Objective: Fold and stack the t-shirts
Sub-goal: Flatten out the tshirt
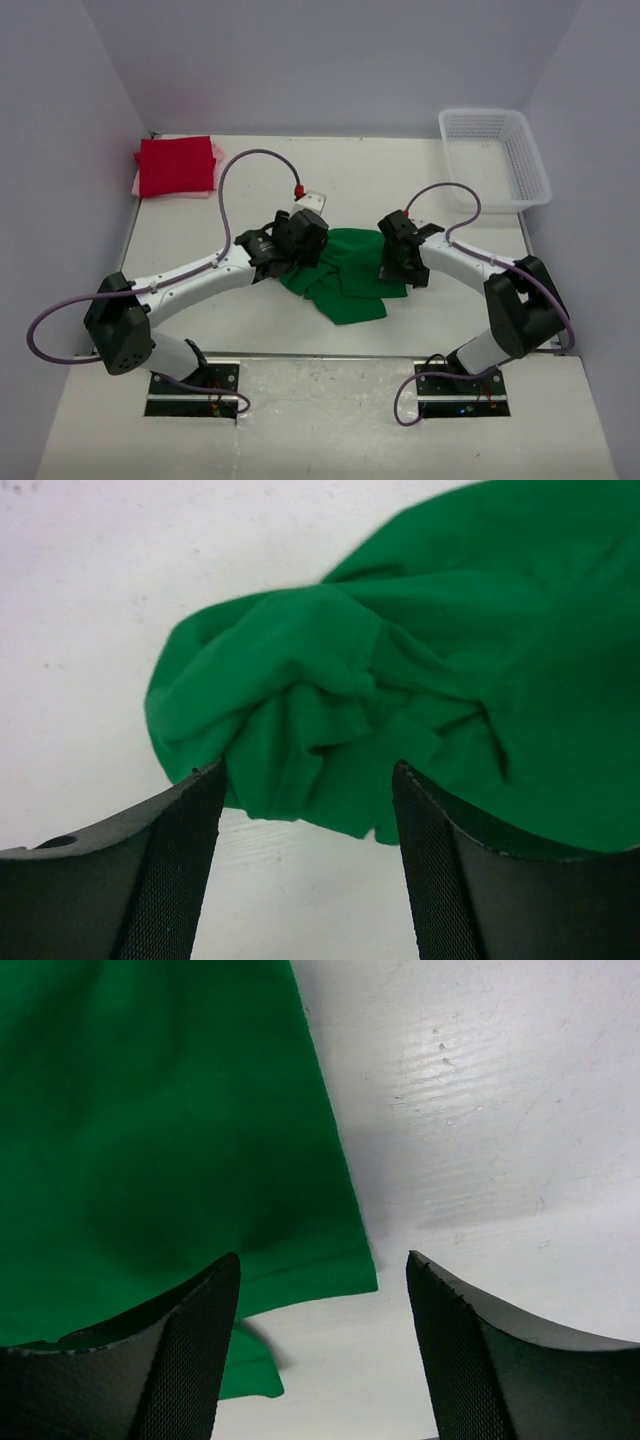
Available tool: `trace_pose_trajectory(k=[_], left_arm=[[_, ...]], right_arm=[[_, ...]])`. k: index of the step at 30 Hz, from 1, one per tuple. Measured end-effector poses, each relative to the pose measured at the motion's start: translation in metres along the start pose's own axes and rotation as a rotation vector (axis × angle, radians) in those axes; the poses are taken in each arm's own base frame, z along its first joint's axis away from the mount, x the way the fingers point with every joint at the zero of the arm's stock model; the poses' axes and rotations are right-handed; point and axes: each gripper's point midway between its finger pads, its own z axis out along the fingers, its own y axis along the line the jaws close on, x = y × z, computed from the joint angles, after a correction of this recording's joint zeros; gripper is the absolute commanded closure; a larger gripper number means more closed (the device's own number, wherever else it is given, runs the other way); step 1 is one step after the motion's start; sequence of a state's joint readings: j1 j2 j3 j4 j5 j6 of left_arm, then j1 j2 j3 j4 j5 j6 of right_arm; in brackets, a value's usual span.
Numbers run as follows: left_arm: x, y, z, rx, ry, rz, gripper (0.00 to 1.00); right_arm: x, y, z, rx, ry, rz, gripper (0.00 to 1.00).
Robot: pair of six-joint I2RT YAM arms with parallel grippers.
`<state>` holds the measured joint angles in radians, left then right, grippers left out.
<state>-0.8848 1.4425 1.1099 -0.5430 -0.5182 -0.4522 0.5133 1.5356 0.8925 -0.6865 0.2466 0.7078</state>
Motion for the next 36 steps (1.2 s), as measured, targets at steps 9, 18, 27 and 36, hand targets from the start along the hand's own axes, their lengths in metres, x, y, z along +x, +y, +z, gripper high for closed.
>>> trace_pose_trajectory(k=[9, 18, 27, 36], left_arm=[[0.02, -0.028, -0.01, 0.089, 0.028, 0.061, 0.32], [0.008, -0.027, -0.024, 0.118, -0.017, 0.035, 0.32], [0.014, -0.028, -0.027, 0.144, -0.006, 0.039, 0.35], [0.042, -0.055, -0.013, 0.223, 0.061, 0.087, 0.33]], right_arm=[[0.019, -0.01, 0.008, 0.029, 0.042, 0.032, 0.41], [0.02, -0.005, 0.009, 0.011, 0.051, 0.058, 0.58], [0.022, 0.0, 0.009, -0.011, 0.061, 0.084, 0.97], [0.022, 0.001, 0.008, -0.013, 0.06, 0.084, 1.0]])
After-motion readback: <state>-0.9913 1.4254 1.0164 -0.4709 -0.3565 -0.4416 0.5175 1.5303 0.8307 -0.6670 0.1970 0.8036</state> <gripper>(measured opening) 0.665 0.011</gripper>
